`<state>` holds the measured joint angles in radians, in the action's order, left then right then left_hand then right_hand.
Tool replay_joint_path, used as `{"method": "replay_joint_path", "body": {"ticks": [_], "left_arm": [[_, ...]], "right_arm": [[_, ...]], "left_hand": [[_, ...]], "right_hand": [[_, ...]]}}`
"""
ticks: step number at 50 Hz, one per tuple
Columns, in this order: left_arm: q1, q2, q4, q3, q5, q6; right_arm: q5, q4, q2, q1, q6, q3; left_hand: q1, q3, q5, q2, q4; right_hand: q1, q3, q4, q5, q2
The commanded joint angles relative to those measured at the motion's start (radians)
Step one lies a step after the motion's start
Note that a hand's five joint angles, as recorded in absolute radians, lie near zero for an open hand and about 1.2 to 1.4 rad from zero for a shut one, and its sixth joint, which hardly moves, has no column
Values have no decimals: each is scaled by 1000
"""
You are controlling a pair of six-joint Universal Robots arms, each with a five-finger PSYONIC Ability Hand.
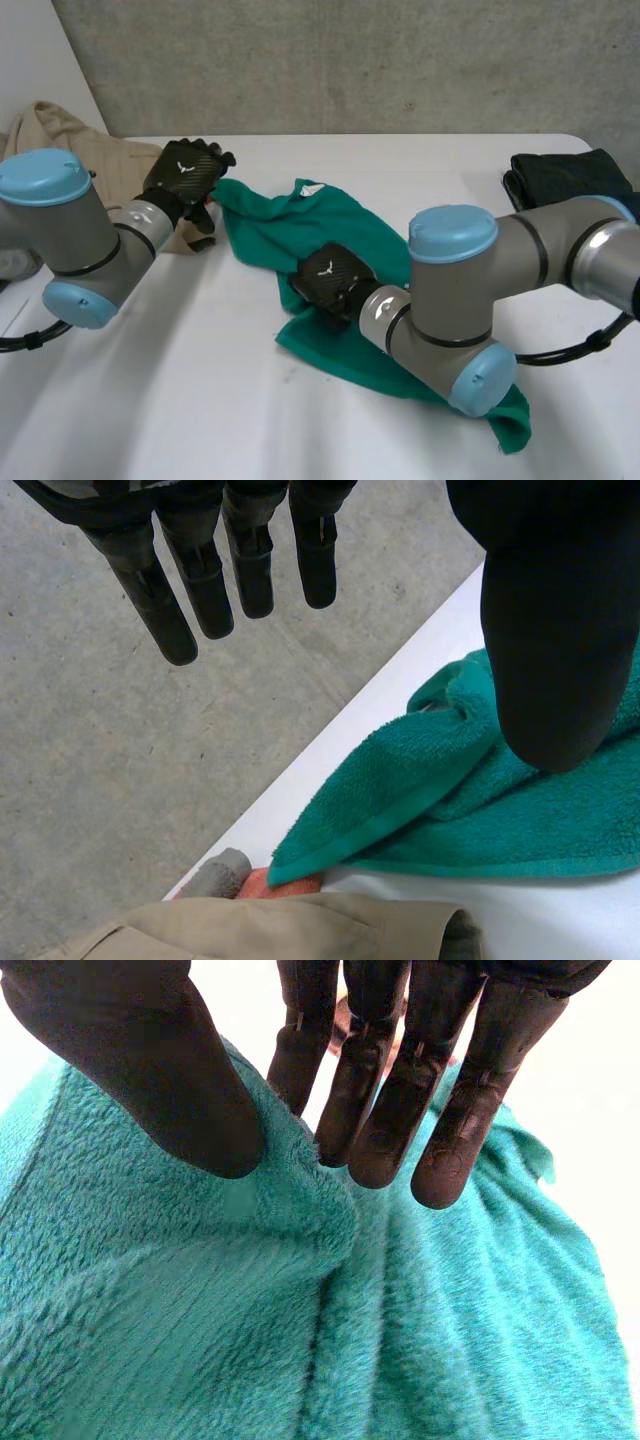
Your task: Fold the laundry.
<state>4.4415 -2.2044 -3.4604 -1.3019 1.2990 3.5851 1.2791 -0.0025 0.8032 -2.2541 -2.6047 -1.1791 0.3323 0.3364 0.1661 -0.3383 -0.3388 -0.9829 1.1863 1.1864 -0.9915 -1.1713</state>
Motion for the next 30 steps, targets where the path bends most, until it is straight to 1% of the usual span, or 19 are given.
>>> {"method": "replay_joint_path", "body": {"ticks": [1,3,10,11,14,19,26,30], "left_arm": [[1,-6,-29,6,0,1],[2,-14,-37,12,0,1],[7,-83,-32,39,-3,3],[1,-95,-29,39,-1,3],[-5,-103,-28,29,-6,3],[-19,-100,-28,9,-30,-11],[-25,-98,-32,9,-33,-45],[-30,-110,-49,35,-29,-58]], "right_arm": [[-3,25,155,4,-8,-82],[-4,58,233,2,-9,-112],[-21,139,408,34,-24,-136],[-24,144,466,47,-44,-139],[-38,145,551,60,-109,-146],[-89,145,605,79,-181,-148],[-148,145,685,123,-209,-172],[-162,150,703,122,-232,-186]], "left_hand": [[49,44,40,-43,-42],[28,24,20,-22,-22],[-4,-8,-13,10,11],[-4,-8,-13,10,11],[-4,-8,-13,10,11],[22,18,14,-16,-16],[48,44,40,-42,-42],[98,94,90,-92,-92]], "right_hand": [[-413,210,210,-230,-225],[-413,210,210,-230,-225],[-413,210,210,-230,-225],[-413,210,210,-230,-225],[-413,210,210,-230,-225],[-413,210,210,-230,-225],[-413,210,210,-230,-225],[-413,210,210,-230,-225]]}}
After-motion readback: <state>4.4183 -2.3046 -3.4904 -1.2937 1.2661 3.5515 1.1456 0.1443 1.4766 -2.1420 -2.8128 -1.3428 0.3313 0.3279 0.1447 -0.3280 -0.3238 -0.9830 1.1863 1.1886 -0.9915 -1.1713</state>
